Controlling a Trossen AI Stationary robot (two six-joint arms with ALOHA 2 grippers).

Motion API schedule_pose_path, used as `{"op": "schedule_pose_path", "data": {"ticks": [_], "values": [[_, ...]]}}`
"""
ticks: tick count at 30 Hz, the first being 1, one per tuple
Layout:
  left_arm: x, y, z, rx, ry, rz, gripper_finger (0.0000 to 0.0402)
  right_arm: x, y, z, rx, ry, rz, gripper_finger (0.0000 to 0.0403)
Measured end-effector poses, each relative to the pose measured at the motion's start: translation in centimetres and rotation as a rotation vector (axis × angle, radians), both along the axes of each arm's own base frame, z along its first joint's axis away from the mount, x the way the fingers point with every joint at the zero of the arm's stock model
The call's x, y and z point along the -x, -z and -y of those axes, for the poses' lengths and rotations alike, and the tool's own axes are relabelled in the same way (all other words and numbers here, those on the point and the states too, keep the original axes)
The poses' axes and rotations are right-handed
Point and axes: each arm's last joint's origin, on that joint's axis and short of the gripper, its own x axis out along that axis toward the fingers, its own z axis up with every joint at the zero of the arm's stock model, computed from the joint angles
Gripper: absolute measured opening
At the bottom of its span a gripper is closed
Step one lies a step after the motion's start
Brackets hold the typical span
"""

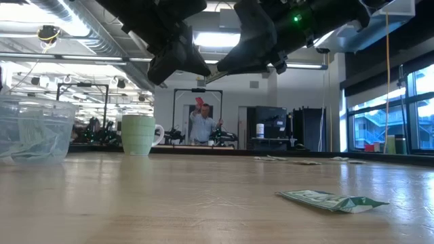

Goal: Pick and place items into bin
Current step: Put the truvia packet into the right transparent bin

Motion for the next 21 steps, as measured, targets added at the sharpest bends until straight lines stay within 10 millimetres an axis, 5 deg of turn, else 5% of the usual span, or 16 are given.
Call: {"op": "schedule_pose_path", "data": {"ticks": [7, 21], "values": [[0.0, 0.0, 0.0, 0.0, 0.0, -0.001, 0.0004, 0.0, 0.02, -0.02, 0.023, -0.017, -0.015, 0.001], [0.09, 0.22, 0.08, 0.052, 0.031, -0.016, 0.0093, 0.12, -0.29, 0.01, 0.022, -0.018, -0.01, 0.0006]]}}
